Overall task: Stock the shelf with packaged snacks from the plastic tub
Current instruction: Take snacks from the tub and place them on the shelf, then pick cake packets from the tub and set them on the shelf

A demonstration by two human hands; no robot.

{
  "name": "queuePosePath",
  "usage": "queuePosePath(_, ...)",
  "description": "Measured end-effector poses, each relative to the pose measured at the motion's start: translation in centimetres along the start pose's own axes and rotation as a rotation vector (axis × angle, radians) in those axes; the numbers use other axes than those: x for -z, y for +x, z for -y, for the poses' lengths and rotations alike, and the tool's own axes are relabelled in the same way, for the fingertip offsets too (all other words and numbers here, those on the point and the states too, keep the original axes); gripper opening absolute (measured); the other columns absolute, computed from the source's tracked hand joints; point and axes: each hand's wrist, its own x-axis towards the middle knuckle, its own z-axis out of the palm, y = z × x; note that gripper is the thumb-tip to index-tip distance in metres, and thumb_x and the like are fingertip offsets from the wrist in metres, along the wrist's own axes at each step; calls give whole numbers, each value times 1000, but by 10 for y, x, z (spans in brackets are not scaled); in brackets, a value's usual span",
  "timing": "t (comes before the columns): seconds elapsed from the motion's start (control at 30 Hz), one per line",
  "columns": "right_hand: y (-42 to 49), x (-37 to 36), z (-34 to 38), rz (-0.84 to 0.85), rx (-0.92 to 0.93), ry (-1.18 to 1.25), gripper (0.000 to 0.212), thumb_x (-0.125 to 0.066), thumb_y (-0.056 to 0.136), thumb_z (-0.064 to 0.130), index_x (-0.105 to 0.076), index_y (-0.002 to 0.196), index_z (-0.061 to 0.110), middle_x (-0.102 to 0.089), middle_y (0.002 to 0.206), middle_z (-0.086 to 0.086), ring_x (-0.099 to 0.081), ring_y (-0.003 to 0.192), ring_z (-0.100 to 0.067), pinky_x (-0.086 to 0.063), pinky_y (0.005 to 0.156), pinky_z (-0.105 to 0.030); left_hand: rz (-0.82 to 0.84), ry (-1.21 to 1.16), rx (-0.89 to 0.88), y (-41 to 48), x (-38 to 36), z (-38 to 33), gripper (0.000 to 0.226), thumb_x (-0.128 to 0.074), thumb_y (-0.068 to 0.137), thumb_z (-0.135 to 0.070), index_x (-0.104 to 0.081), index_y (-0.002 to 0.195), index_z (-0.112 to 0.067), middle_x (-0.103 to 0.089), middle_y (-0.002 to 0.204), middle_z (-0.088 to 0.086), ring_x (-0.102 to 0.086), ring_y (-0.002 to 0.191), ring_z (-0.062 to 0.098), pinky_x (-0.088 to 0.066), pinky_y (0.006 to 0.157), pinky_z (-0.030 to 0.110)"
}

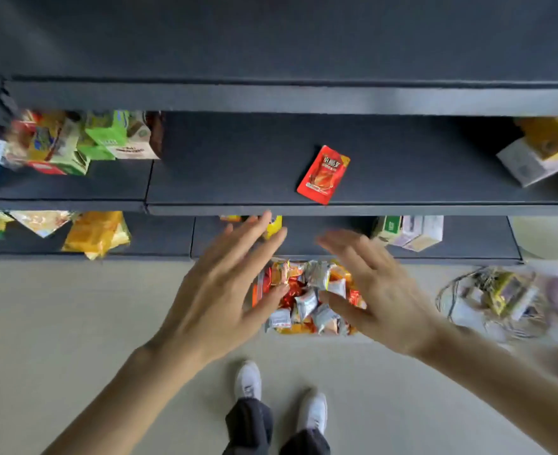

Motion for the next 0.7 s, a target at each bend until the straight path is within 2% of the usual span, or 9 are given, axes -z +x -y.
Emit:
queuePosePath(0.07, -32, -42, -33, 156, -97, -102, 66, -41, 89, 56, -34, 145, 21, -42, 144, -4, -48, 125, -24, -43, 101, -40, 151, 35, 70, -17, -41, 18, 60, -43, 93, -48, -44, 143, -17, -35, 154, 3, -32, 139, 14, -27, 113, 33)
queuePosePath(0.1, -45, -62, -52, 217, -170, -115, 70, -40, 88, 60, -32, 147, 22, -39, 148, -3, -45, 129, -24, -39, 104, -39, 199, 36, 122, -23, -61, 29, 62, -42, 92, -50, -43, 144, -18, -35, 154, 3, -33, 138, 15, -26, 114, 30)
queuePosePath(0.17, -63, -102, -88, 323, -413, -5, 73, -49, 89, 58, -28, 149, 22, -36, 147, 1, -40, 132, -19, -31, 106, -29, 234, 1, 269, -35, -103, 53, 63, -43, 92, -52, -39, 147, -22, -32, 155, 0, -33, 139, 15, -24, 111, 24)
queuePosePath(0.2, -70, -123, -105, 350, -575, 129, 70, -57, 89, 51, -32, 146, 21, -40, 140, 2, -43, 127, -16, -32, 101, -25, 250, -43, 367, -41, -124, 65, 61, -47, 93, -49, -37, 148, -23, -30, 156, -2, -31, 141, 13, -23, 110, 23)
queuePosePath(0.3, -93, -194, -154, 285, -991, 525, 42, -68, 85, 38, -57, 120, 19, -56, 113, 1, -58, 109, -22, -42, 82, -29, 282, -341, 724, -53, -191, 89, 56, -56, 94, -36, -40, 146, -21, -41, 150, -3, -39, 135, 8, -28, 105, 19)
queuePosePath(0.37, -108, -244, -180, 199, -1134, 597, 33, -71, 83, 35, -61, 109, 15, -62, 106, -2, -61, 101, -22, -42, 72, -26, 256, -526, 902, -60, -236, 97, 47, -56, 95, -31, -48, 140, -17, -51, 141, -4, -49, 122, 5, -32, 97, 17)
queuePosePath(0.43, -117, -288, -201, 95, -1197, 638, 40, -73, 82, 31, -62, 114, 9, -61, 104, -3, -59, 96, -20, -40, 69, -24, 248, -569, 955, -68, -280, 102, 43, -55, 95, -32, -53, 135, -16, -57, 135, -2, -52, 119, 7, -33, 93, 17)
queuePosePath(0.53, -116, -338, -225, -7, -1203, 579, 48, -77, 78, 29, -61, 117, 5, -61, 104, -4, -57, 96, -21, -40, 76, -27, 317, -597, 988, -82, -338, 104, 44, -55, 94, -37, -53, 135, -19, -59, 131, -3, -54, 121, 11, -33, 90, 17)
queuePosePath(0.7, -104, -388, -257, -159, -1190, 491, 49, -77, 76, 32, -61, 116, 9, -62, 110, -10, -57, 98, -25, -39, 74, -27, 373, -624, 954, -87, -401, 107, 44, -55, 95, -37, -52, 136, -22, -58, 133, -1, -53, 106, 4, -33, 87, 16)
